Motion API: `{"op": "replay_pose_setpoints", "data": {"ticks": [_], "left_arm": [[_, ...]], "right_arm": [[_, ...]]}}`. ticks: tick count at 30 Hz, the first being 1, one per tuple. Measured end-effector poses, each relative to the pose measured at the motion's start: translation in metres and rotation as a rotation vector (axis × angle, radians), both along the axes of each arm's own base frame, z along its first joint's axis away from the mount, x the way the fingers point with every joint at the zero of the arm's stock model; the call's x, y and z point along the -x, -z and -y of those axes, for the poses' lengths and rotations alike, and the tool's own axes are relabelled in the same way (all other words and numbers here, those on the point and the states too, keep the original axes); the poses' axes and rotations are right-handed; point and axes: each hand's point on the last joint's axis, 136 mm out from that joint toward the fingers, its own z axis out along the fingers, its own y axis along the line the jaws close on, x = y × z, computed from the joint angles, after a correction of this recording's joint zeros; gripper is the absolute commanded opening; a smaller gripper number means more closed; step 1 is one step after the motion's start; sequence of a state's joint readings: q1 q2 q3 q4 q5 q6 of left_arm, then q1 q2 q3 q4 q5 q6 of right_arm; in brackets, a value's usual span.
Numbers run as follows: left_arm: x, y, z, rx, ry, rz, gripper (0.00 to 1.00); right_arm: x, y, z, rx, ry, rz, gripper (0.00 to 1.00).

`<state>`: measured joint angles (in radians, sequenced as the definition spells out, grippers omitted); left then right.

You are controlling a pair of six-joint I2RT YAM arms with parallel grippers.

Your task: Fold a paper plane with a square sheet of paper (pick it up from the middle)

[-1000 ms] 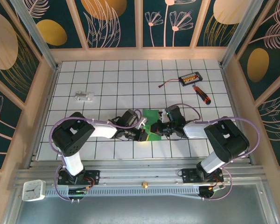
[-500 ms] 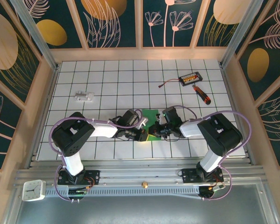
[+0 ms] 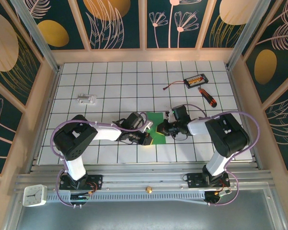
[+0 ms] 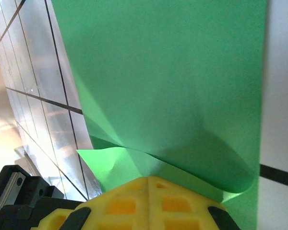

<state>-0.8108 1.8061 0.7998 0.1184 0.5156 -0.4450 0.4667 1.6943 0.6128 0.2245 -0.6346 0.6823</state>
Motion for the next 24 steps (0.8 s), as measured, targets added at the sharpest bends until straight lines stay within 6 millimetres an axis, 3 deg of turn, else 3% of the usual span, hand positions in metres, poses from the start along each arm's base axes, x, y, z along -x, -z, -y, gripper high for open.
{"op": "replay_pose_setpoints", "data": {"ticks": [16,24], "left_arm": [[0.0,0.0,0.0,-0.001,0.0,0.002,0.0],[-0.001,-0.002,0.0,0.001,-0.016,-0.007,0.0]], "right_arm": [[-0.031,0.0,0.031,-0.005,0.072,-0.001,0.0],[-0.067,-0.007,0.08,0.066,0.213,0.069,0.0]]}}
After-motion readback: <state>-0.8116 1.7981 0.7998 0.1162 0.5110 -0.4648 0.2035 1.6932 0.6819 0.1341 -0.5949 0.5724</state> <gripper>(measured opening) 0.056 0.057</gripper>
